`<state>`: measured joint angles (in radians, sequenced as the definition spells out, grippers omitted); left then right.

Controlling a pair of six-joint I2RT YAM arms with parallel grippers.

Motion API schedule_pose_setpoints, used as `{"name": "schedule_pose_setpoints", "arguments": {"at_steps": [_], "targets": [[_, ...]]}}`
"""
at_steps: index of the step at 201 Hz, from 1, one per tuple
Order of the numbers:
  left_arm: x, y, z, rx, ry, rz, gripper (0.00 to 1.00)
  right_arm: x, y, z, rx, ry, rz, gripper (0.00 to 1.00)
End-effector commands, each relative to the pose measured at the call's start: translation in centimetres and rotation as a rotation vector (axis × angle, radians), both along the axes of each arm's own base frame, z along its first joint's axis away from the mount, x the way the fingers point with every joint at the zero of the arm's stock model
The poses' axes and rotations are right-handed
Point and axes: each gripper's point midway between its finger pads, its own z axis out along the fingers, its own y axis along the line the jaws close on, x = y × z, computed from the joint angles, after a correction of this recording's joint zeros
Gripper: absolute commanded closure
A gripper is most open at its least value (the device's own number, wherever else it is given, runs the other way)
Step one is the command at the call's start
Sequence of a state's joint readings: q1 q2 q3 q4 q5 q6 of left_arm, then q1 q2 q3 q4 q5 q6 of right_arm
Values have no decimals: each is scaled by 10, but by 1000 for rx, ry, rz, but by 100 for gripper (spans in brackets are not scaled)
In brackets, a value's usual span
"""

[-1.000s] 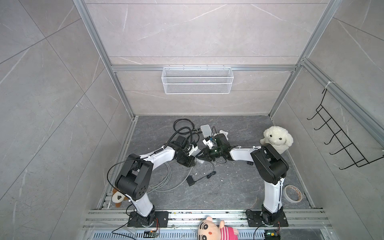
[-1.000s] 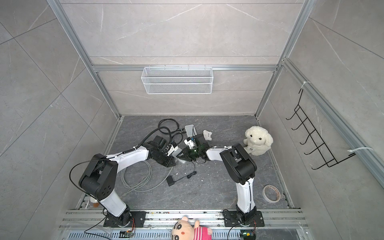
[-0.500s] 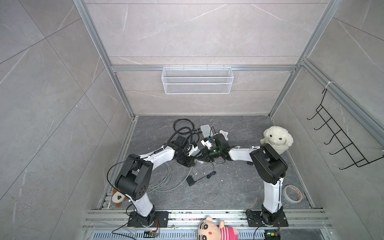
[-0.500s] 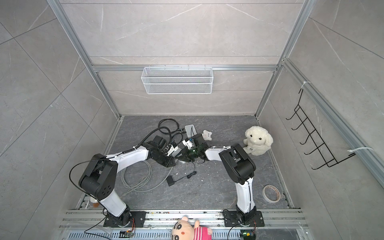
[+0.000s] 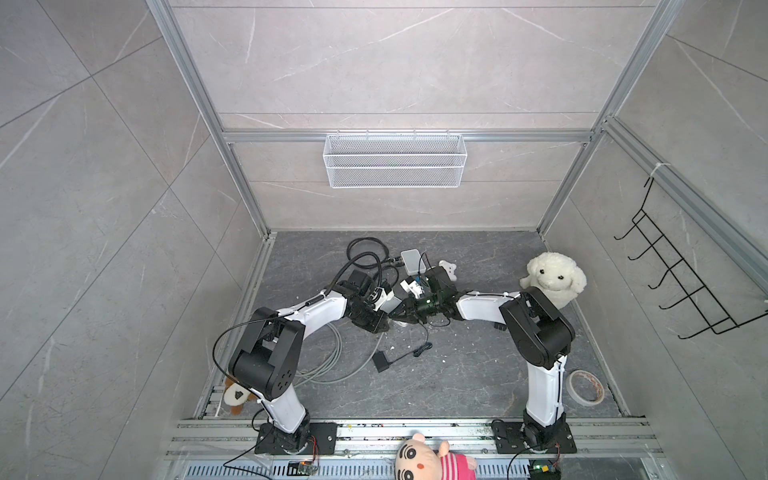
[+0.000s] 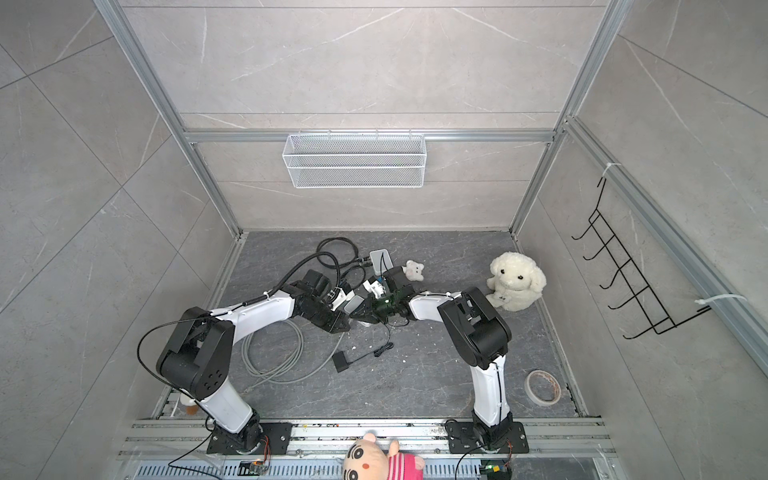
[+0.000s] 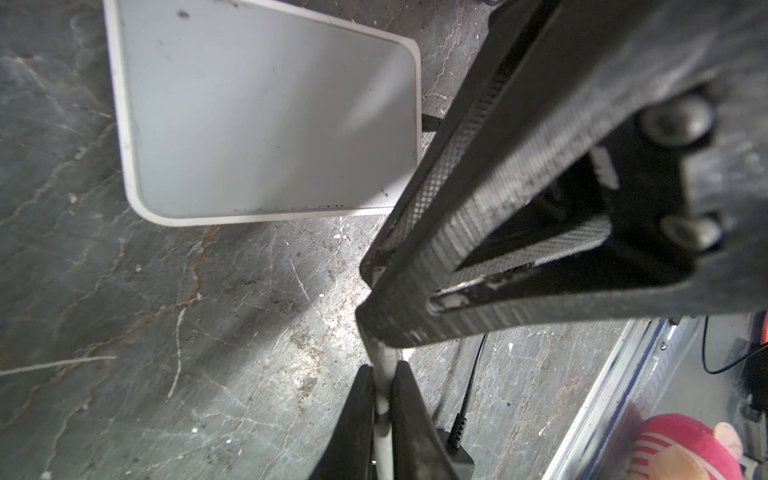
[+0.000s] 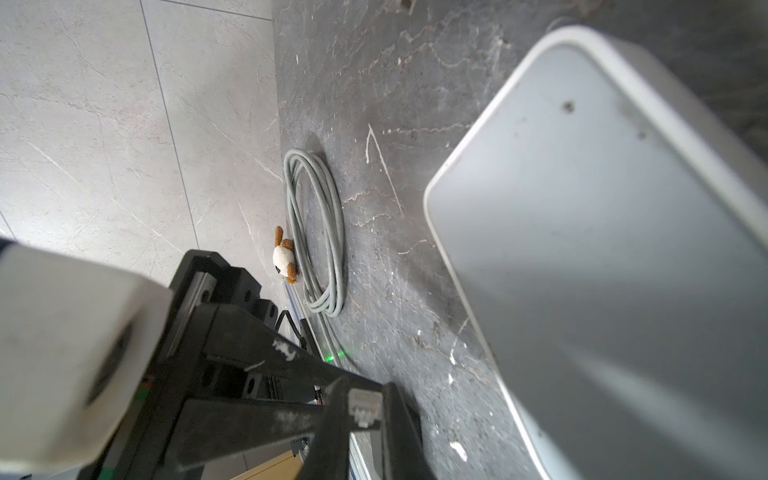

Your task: Insert the plug into the switch port

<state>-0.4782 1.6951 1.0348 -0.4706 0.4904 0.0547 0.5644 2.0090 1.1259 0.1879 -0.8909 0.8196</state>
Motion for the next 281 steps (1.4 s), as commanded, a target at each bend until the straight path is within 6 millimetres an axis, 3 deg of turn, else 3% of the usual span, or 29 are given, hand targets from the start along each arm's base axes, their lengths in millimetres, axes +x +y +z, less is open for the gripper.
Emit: {"name": "schedule_pose_setpoints", "arguments": {"at_steps": [1,32,77,123,173,223,281], "targets": [[5,-1,12,-31,-27,-7,82,-4,3,-4,-8,27,13,95],[9,10,8,24,-49,50,59,-3,2,0,-25,52,-1,96],[11,23,16,24,-136,160,51,-2,-2,-5,-112,134,-25,96],[16,22,22,-24,-181,229,49,-6,-7,-11,-172,214,-52,96],[10,9,9,-57,-128,213,51,-2,-6,-8,-168,219,-63,96],[5,0,16,-123,-109,211,53,-1,-5,-8,-169,225,-77,96],[-2,-8,0,-100,-73,176,62,3,-3,-7,-157,244,-95,96]]}}
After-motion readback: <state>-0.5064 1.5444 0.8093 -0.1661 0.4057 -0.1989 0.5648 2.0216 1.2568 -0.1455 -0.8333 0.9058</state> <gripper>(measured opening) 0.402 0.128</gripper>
